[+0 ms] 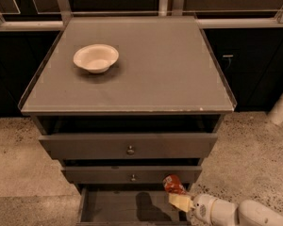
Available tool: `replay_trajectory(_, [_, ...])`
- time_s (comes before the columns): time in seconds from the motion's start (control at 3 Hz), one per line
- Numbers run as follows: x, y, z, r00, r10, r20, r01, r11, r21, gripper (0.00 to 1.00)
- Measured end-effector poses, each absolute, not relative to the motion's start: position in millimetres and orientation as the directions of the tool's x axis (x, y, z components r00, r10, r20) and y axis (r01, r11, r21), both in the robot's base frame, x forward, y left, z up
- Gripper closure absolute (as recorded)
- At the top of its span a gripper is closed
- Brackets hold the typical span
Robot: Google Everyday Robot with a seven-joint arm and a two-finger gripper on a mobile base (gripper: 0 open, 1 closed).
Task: Place coke can into bottom drawer
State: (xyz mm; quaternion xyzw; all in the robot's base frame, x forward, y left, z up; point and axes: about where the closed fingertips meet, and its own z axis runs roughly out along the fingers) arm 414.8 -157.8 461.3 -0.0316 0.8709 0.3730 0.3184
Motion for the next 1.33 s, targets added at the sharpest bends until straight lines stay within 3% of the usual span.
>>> replay_trajectory(0.67, [411, -105, 343, -0.892, 0.144, -0.428, -0.231, 0.669, 0.707, 1.0])
replay_trajectory(1.33, [416, -108, 311, -0.907, 0.18, -0.381, -0.167, 0.677, 0.717, 1.0])
